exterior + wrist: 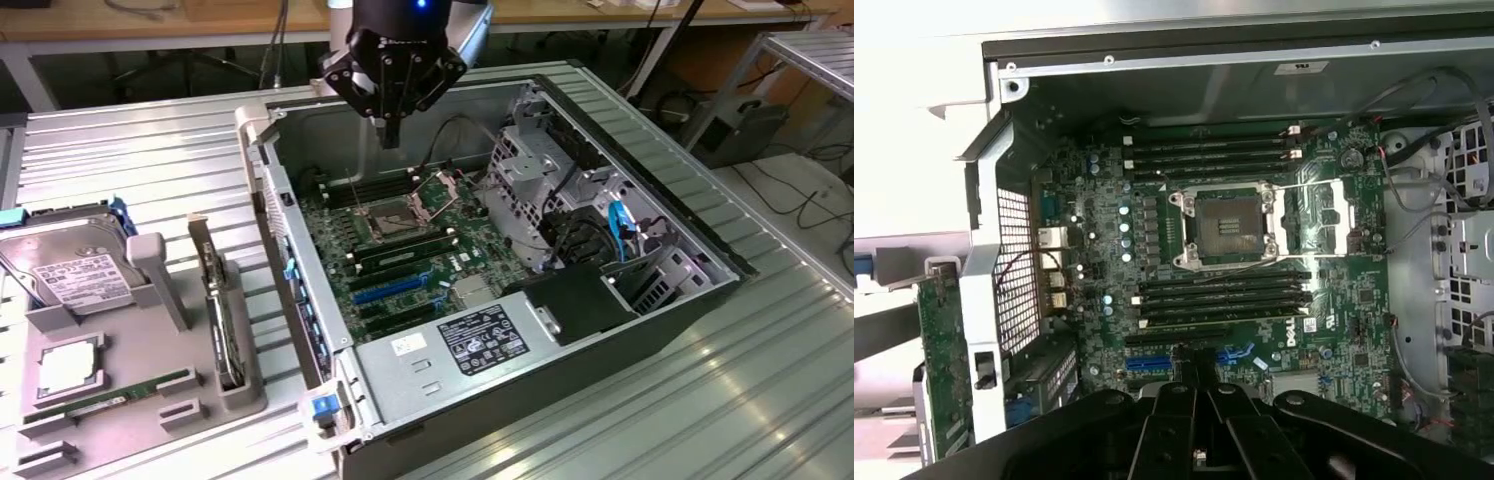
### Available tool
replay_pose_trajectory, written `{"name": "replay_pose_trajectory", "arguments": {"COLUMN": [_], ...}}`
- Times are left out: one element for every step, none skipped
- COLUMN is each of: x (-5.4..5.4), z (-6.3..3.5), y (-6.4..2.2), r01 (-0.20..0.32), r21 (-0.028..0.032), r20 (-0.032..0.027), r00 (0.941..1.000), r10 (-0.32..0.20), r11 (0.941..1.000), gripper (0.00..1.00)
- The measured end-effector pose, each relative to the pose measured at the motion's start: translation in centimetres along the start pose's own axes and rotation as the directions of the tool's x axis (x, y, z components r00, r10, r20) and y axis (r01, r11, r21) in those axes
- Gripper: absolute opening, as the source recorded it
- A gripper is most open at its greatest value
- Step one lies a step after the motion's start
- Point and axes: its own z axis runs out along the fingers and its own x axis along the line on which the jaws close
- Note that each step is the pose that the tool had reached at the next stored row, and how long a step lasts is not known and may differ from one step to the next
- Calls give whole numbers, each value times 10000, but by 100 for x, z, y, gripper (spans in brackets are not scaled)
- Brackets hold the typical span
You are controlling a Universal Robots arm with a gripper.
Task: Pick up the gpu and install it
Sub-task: 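Reach for the gpu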
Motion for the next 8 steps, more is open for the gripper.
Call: {"name": "replay_pose_trajectory", "arguments": {"x": [19, 43, 72, 98, 126, 162, 200, 248], "z": [-1, -2, -4, -5, -6, -8, -10, -13], "y": [-13, -28, -47, -66, -86, -111, -136, -166], "r01": [-2, 0, 1, 1, 1, 1, 0, 0], "r21": [1, 2, 4, 5, 2, 2, 3, 3], "r20": [1, 2, 2, 3, 6, 8, 10, 12], "r00": [10000, 10000, 10000, 10000, 10000, 10000, 10000, 10000], "r10": [2, 0, -1, -1, -1, -1, 0, 0], "r11": [10000, 10000, 10000, 10000, 10000, 10000, 10000, 10000], "gripper": [13, 13, 13, 13, 13, 13, 13, 13]}}
